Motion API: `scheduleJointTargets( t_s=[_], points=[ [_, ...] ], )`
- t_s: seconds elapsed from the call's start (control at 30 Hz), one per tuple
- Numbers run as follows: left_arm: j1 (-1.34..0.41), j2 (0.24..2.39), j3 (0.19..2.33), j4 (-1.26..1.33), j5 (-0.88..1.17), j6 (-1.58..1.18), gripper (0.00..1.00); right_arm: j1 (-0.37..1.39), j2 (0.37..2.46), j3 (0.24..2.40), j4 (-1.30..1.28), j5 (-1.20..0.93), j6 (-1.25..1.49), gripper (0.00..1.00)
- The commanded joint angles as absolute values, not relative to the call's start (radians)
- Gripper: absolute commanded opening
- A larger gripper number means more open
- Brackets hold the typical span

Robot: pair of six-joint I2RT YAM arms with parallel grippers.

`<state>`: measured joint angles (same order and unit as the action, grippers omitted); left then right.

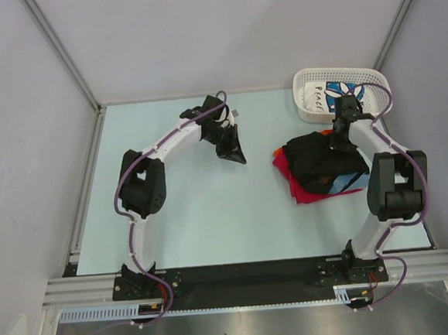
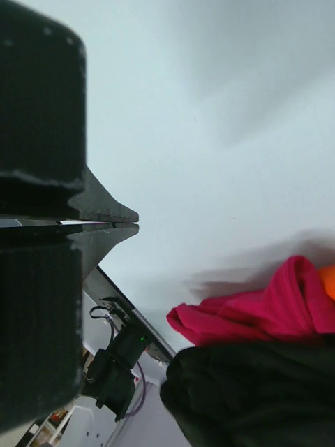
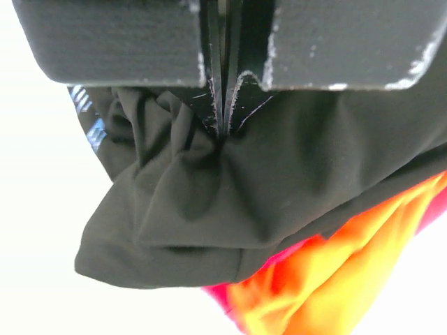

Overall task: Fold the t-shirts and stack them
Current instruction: Smooth out wrinkles on the folded tshirt

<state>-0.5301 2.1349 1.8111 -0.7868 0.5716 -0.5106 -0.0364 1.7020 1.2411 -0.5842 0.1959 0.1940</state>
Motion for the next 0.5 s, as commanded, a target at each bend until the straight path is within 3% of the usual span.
scheduleJointTargets(
  t_s=[0.0,0.13,0.27,0.47],
  points=[
    [-0.52,2.025,1.79,-0.821,0.539,-0.459,0.0,-0.026,1.833,1.287,-0.485,0.503,0.209,0.0],
    [-0.517,2.005,1.76,-0.833,0.538,-0.448,0.0,-0.008,1.91,1.302,-0.474,0.687,0.221,0.0],
    [-0.512,2.0,1.755,-0.834,0.541,-0.443,0.0,0.027,1.881,1.342,-0.502,0.597,0.207,0.0],
    [-0.509,2.032,1.782,-0.833,0.563,-0.433,0.0,0.058,1.66,1.339,-0.514,0.39,0.218,0.0]
  ],
)
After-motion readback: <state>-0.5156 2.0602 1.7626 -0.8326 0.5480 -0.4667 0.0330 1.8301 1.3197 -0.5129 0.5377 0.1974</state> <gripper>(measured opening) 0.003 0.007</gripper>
